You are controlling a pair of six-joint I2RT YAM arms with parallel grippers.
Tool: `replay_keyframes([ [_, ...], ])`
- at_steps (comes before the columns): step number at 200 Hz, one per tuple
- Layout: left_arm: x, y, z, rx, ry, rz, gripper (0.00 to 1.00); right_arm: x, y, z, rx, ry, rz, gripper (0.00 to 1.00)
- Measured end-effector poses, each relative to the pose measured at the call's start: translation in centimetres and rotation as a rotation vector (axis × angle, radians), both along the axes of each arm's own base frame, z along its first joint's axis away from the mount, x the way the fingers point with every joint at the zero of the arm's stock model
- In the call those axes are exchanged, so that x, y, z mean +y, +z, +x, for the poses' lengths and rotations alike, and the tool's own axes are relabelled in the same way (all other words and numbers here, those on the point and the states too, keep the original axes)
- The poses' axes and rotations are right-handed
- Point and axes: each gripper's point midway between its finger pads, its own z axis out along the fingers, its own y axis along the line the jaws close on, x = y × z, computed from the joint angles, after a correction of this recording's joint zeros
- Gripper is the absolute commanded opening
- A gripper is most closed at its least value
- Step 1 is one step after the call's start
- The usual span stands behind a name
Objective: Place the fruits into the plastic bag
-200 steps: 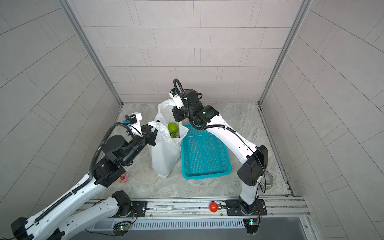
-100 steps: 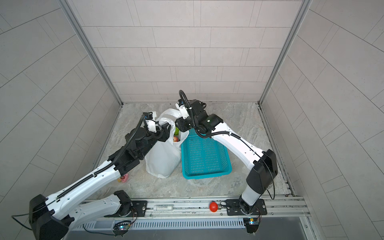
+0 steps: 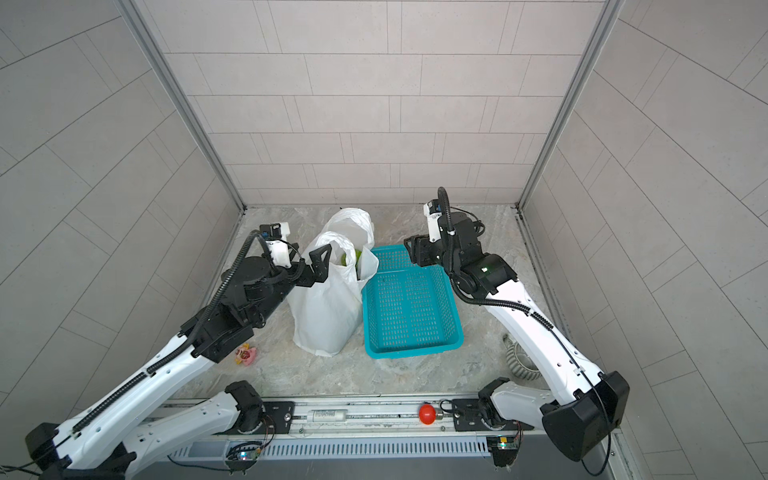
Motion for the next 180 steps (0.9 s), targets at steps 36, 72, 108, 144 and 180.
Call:
replay_keyframes([
  [36, 1.0, -1.1, -3.0, 0.073, -0.065, 0.003, 1.00, -2.6, -0.5, 0.5, 0.006, -0.099, 0.000, 0.69],
  [72, 3.8, 0.0, -5.4, 0.033, -0.037, 0.009, 1.00, -6.0, -2.0, 1.0, 0.007, -0.232, -0.059, 0.72],
  [108, 9.9, 3.9, -4.1, -0.080, 0.269, 0.137, 1.00, -11.1, -6.3, 1.2, 0.034, -0.423, -0.198, 0.76],
  [144, 19.6, -0.6, 2.0, 0.082, 0.724, 0.194, 1.00, -14.4, -10.7, 1.1, -0.008, -0.550, -0.319, 0.84],
  [180, 25.1, -12.6, 4.6, 0.310, 0.947, 0.340, 1.00, -16.4, -16.0, 0.2, -0.124, -0.595, -0.450, 0.99],
])
